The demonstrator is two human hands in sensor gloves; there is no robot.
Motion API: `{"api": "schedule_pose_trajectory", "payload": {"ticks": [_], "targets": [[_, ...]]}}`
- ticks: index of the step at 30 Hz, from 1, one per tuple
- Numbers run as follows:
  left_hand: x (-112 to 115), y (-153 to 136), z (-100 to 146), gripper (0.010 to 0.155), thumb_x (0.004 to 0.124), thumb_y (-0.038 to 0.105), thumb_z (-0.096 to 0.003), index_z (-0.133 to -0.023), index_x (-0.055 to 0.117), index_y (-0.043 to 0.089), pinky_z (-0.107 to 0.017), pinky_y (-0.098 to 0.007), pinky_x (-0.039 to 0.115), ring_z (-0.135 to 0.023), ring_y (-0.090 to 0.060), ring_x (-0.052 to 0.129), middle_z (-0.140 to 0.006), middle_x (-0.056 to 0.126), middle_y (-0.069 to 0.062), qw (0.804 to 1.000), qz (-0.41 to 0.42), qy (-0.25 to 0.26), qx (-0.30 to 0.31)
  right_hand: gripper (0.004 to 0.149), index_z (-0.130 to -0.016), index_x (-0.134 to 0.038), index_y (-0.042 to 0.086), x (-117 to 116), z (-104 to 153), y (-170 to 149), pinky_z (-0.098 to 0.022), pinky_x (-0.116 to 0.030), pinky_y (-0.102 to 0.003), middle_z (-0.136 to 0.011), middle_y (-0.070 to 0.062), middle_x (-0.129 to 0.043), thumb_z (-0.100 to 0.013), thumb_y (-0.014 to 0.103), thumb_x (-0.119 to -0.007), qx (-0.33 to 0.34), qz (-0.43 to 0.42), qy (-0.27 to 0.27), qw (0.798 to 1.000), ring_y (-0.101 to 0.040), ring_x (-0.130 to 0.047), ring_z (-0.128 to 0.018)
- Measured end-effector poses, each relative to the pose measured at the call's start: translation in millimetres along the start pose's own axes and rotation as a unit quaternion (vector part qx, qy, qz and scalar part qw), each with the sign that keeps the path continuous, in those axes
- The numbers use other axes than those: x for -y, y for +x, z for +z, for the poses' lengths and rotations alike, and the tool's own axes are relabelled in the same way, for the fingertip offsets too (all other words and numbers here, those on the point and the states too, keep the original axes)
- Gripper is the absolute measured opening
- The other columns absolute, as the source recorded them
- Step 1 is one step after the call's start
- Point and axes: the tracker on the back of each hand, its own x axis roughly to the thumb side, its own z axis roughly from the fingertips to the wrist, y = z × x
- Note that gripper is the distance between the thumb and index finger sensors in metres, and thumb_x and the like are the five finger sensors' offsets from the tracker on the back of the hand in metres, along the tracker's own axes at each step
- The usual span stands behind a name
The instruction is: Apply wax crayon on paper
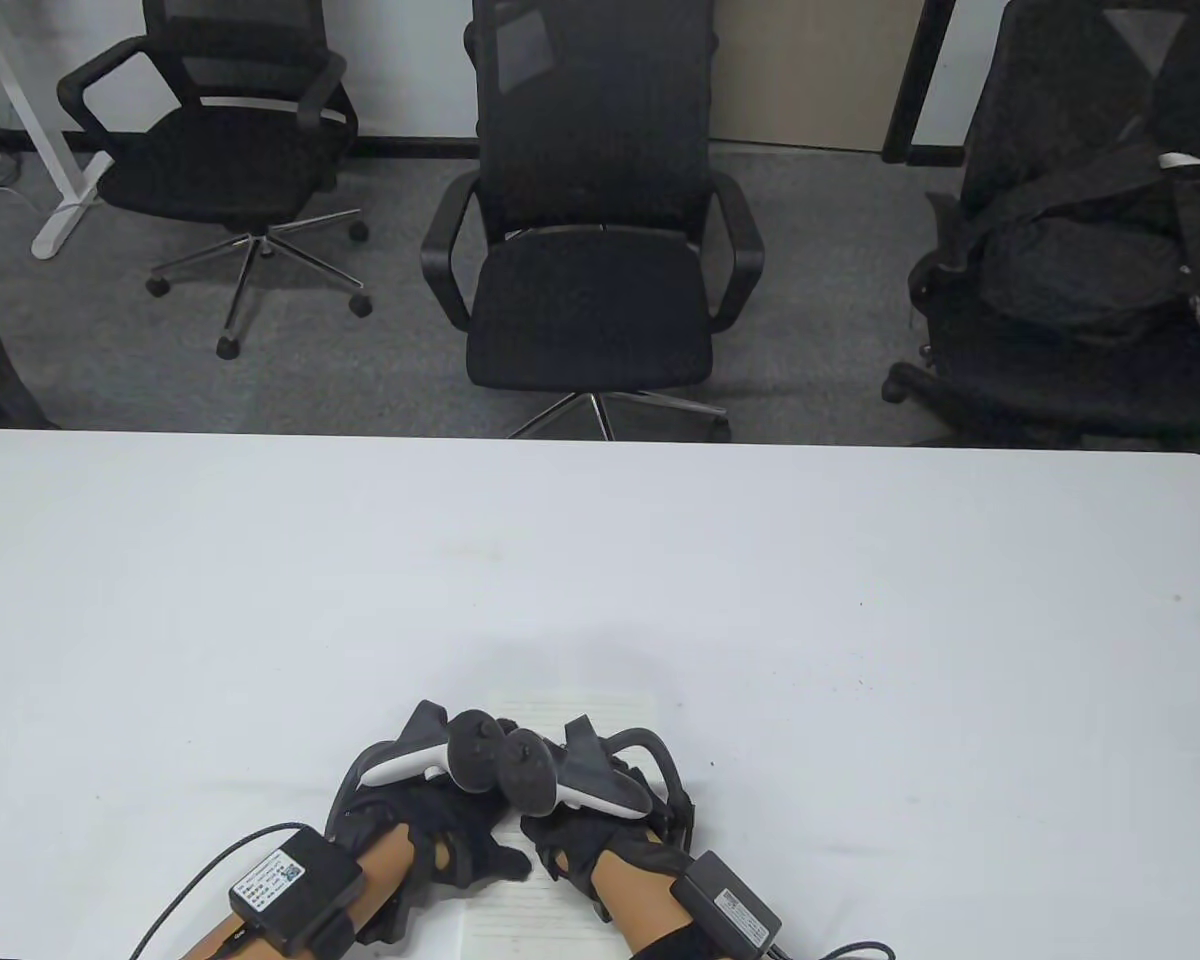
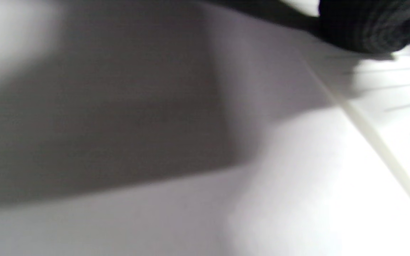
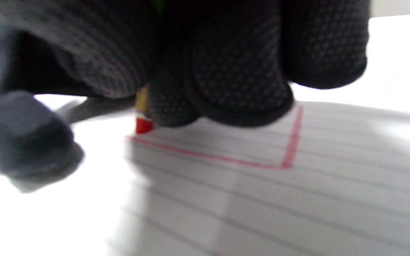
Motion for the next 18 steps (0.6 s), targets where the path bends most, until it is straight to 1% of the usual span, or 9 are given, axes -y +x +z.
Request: {"api": "schedule_pose_trajectory", "payload": {"ticks": [3,5,7,8,10,12,13,16,18], "targets": [[0.1,0.0,0.0,0.104,0.075,0.079,-0.0362,-0.103,0.001,0.05,-0.073,-0.061,0.002,-0.105,-0.016,-0.013,-0.105,-0.014,0.019,1.0,0.0,0.0,0.0,0.039,-0.075,-0.087,0.022,-0.8,2.6,-0.3,-0.039,-0.087,-0.046,-0.06,-0.006,-0.099,-0.038,0.037,-0.087,-0.017,0.026,-0.06,0.998,-0.019,-0.1,-0.035],[0.2,0.0,0.1,0.104,0.075,0.079,-0.0363,-0.103,0.001,0.05,-0.073,-0.061,0.002,-0.105,-0.016,-0.013,-0.105,-0.014,0.019,1.0,0.0,0.0,0.0,0.04,-0.074,-0.087,0.021,-0.2,3.1,0.8,-0.039,-0.087,-0.047,-0.059,-0.008,-0.099,-0.038,0.037,-0.087,-0.006,0.016,-0.042,0.999,-0.02,-0.1,-0.035],[0.2,0.0,-0.1,0.104,0.075,0.079,-0.0362,-0.103,0.001,0.05,-0.073,-0.061,0.002,-0.105,-0.016,-0.013,-0.105,-0.014,0.019,1.0,0.0,0.0,0.0,0.04,-0.075,-0.087,0.021,0.1,3.5,3.1,-0.039,-0.087,-0.047,-0.059,-0.007,-0.099,-0.038,0.037,-0.087,0.024,0.009,0.001,1.0,-0.02,-0.101,-0.035],[0.2,0.0,-0.2,0.104,0.075,0.079,-0.0362,-0.103,0.001,0.05,-0.073,-0.061,0.003,-0.105,-0.016,-0.013,-0.105,-0.014,0.019,1.0,0.0,0.0,0.0,0.04,-0.075,-0.087,0.021,-0.4,4.5,4.5,-0.04,-0.087,-0.047,-0.059,-0.008,-0.099,-0.038,0.037,-0.087,0.02,-0.003,0.021,1.0,-0.02,-0.101,-0.036],[0.2,0.0,-0.2,0.104,0.075,0.079,-0.0362,-0.103,0.001,0.05,-0.073,-0.061,0.002,-0.105,-0.016,-0.013,-0.106,-0.014,0.019,1.0,0.0,0.0,0.0,0.04,-0.075,-0.087,0.021,-0.6,4.8,5.4,-0.04,-0.087,-0.047,-0.059,-0.007,-0.1,-0.038,0.037,-0.087,0.016,0.006,0.013,1.0,-0.02,-0.101,-0.036],[0.2,0.1,-0.3,0.104,0.075,0.079,-0.0364,-0.103,0.001,0.05,-0.073,-0.061,0.002,-0.105,-0.016,-0.013,-0.105,-0.014,0.019,1.0,0.0,0.0,0.0,0.04,-0.075,-0.087,0.022,-1.7,6.7,4.3,-0.039,-0.087,-0.046,-0.06,-0.007,-0.1,-0.038,0.037,-0.087,-0.002,0.011,-0.04,0.999,-0.019,-0.101,-0.035],[0.3,0.1,-0.2,0.104,0.075,0.079,-0.0363,-0.103,0.001,0.05,-0.073,-0.061,0.002,-0.105,-0.016,-0.013,-0.106,-0.014,0.019,1.0,-0.001,0.0,0.0,0.04,-0.074,-0.087,0.022,-2.0,6.4,3.8,-0.039,-0.088,-0.046,-0.059,-0.007,-0.1,-0.038,0.037,-0.087,-0.003,0.018,-0.055,0.998,-0.019,-0.101,-0.035],[0.4,0.2,-0.3,0.104,0.075,0.079,-0.0364,-0.103,0.001,0.05,-0.073,-0.061,0.003,-0.105,-0.016,-0.013,-0.106,-0.014,0.019,1.0,-0.001,0.0,0.0,0.04,-0.074,-0.087,0.021,-2.0,6.6,4.2,-0.039,-0.087,-0.047,-0.058,-0.007,-0.1,-0.038,0.037,-0.087,0.011,0.014,-0.04,0.999,-0.019,-0.101,-0.034],[0.4,0.2,-0.4,0.104,0.075,0.079,-0.0363,-0.103,0.001,0.05,-0.073,-0.061,0.002,-0.105,-0.016,-0.013,-0.106,-0.014,0.019,1.0,-0.001,0.0,0.0,0.04,-0.075,-0.087,0.021,-1.3,4.5,4.2,-0.039,-0.087,-0.047,-0.059,-0.007,-0.1,-0.038,0.037,-0.087,0.022,0.0,0.006,1.0,-0.019,-0.101,-0.035]]}}
